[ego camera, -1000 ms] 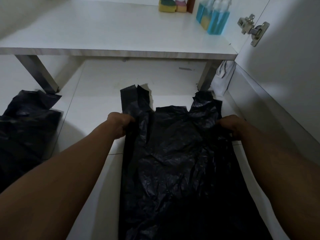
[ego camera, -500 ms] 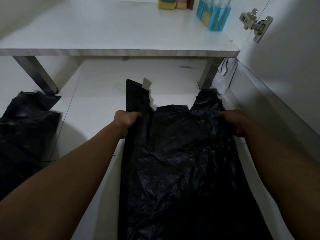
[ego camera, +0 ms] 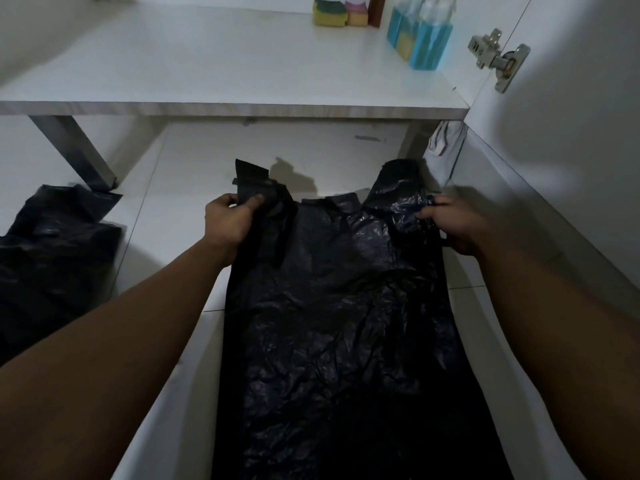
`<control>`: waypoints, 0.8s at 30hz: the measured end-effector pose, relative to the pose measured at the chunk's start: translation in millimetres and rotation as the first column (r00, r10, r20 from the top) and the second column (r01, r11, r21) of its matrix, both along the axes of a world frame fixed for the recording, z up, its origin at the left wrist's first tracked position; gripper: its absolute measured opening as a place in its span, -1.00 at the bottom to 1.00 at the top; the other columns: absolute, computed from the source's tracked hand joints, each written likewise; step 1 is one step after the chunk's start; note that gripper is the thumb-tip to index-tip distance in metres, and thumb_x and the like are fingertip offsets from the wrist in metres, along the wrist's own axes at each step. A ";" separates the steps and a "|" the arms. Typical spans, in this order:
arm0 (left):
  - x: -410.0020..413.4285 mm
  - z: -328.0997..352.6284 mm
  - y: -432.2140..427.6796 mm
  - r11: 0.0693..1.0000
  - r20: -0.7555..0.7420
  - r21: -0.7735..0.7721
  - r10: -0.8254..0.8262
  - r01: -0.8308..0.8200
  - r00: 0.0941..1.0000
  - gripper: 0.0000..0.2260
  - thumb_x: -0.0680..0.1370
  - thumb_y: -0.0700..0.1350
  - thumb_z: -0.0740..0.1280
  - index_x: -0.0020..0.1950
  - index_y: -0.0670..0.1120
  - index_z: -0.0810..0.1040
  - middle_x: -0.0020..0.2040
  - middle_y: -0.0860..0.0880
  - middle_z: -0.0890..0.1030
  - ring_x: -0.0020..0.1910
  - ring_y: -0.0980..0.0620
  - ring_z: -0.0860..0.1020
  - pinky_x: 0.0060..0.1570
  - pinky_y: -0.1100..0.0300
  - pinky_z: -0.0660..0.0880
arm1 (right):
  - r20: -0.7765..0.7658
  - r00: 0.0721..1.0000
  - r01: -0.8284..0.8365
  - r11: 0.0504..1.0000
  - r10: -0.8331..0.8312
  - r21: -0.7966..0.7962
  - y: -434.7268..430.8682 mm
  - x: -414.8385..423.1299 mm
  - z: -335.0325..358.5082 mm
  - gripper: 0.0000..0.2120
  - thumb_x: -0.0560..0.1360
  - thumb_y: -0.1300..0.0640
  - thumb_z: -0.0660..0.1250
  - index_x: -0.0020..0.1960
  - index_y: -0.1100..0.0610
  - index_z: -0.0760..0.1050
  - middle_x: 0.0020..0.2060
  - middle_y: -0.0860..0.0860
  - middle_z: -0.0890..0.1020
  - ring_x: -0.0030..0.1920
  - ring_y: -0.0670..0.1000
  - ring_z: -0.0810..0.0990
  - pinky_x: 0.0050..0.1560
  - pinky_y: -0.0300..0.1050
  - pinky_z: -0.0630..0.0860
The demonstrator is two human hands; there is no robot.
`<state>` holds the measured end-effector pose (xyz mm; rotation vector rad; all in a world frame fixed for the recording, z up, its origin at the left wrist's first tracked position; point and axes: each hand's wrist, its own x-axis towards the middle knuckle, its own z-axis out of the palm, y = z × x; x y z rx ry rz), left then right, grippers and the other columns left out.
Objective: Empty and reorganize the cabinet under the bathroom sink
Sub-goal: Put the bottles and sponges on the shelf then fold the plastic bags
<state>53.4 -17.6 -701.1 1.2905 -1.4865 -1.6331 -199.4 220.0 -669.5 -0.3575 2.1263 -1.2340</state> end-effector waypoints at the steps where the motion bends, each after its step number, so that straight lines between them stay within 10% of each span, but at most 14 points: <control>1: 1.9 3.4 -1.2 1.000 -0.002 -0.001 0.009 -0.009 1.000 -0.66 0.44 -0.07 0.52 0.15 -0.16 0.61 -0.04 -0.10 0.69 -0.11 -0.06 0.68 -0.04 0.08 0.64 | 0.000 1.000 0.000 1.000 0.000 -0.004 0.8 1.9 4.1 -0.80 0.47 0.29 0.32 0.00 0.05 0.58 -0.13 0.06 0.64 -0.17 0.03 0.58 -0.17 -0.08 0.55; 11: 29.5 56.6 12.2 0.997 -0.032 -0.029 -0.072 0.071 0.997 -0.79 0.49 -0.29 0.40 0.09 -0.08 0.64 -0.17 -0.05 0.66 -0.34 0.03 0.63 -0.41 0.30 0.55 | 0.015 1.000 0.026 0.999 -0.026 -0.028 18.4 20.4 45.3 -0.76 0.48 0.30 0.36 0.02 0.00 0.61 0.05 -0.01 0.66 0.14 0.03 0.53 0.19 0.15 0.34; 15: 41.3 82.1 10.1 0.992 -0.081 -0.120 -0.048 0.038 0.996 -0.73 0.46 -0.34 0.41 0.09 -0.08 0.63 -0.10 -0.05 0.67 -0.23 0.03 0.64 -0.24 0.24 0.60 | -0.062 0.991 0.110 0.981 -0.121 -0.163 22.6 30.9 72.9 -0.81 0.48 0.27 0.40 0.06 0.08 0.61 -0.13 0.01 0.67 -0.23 -0.10 0.63 -0.13 -0.11 0.58; 18: 46.8 99.9 12.3 0.984 -0.119 -0.179 -0.043 0.022 0.992 -0.71 0.46 -0.38 0.40 0.11 -0.10 0.61 -0.09 -0.04 0.66 -0.24 0.07 0.62 -0.22 0.28 0.60 | -0.116 0.988 0.084 0.979 -0.106 -0.183 28.7 38.4 95.1 -0.77 0.52 0.31 0.35 0.16 0.18 0.57 -0.16 0.04 0.64 -0.55 -0.20 0.49 -0.64 -0.35 0.24; 24: 63.6 110.5 27.0 0.989 -0.096 -0.129 -0.089 0.076 0.991 -0.58 0.45 -0.35 0.41 0.27 -0.15 0.44 -0.10 -0.02 0.65 -0.27 0.06 0.62 -0.39 0.29 0.54 | 0.001 0.999 0.039 0.995 -0.039 -0.096 50.2 59.9 112.5 -0.38 0.31 0.04 0.54 0.34 0.05 0.47 0.01 -0.04 0.62 -0.19 -0.08 0.48 -0.23 -0.12 0.33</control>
